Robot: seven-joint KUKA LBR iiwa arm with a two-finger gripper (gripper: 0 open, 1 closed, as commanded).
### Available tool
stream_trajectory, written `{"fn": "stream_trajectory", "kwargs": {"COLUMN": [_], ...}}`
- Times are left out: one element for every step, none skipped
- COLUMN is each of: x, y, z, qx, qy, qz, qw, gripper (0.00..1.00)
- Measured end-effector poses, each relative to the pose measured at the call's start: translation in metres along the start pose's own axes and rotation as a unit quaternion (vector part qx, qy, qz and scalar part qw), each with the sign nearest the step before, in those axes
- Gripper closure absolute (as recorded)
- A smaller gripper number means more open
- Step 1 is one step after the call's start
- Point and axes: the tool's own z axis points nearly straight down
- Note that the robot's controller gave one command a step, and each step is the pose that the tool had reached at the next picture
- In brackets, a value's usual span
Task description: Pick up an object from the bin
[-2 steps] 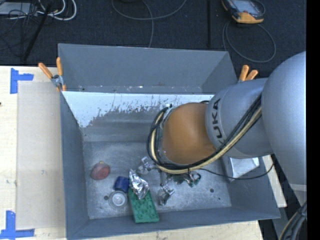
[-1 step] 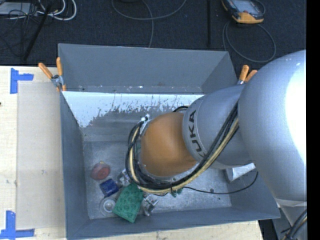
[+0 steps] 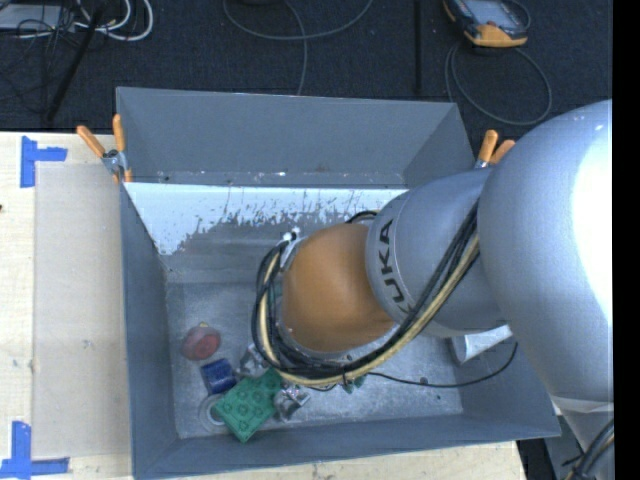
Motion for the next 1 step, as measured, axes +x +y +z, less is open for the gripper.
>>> {"fn": "stream_trajectory", "kwargs": {"x": [-0.0183], "y": [0.0149], "z": [-0.134], "qx": [0.001], "qy": [-0.0005], "qz": [-0.07], "qw": [0.9975], "gripper": [1.0]}}
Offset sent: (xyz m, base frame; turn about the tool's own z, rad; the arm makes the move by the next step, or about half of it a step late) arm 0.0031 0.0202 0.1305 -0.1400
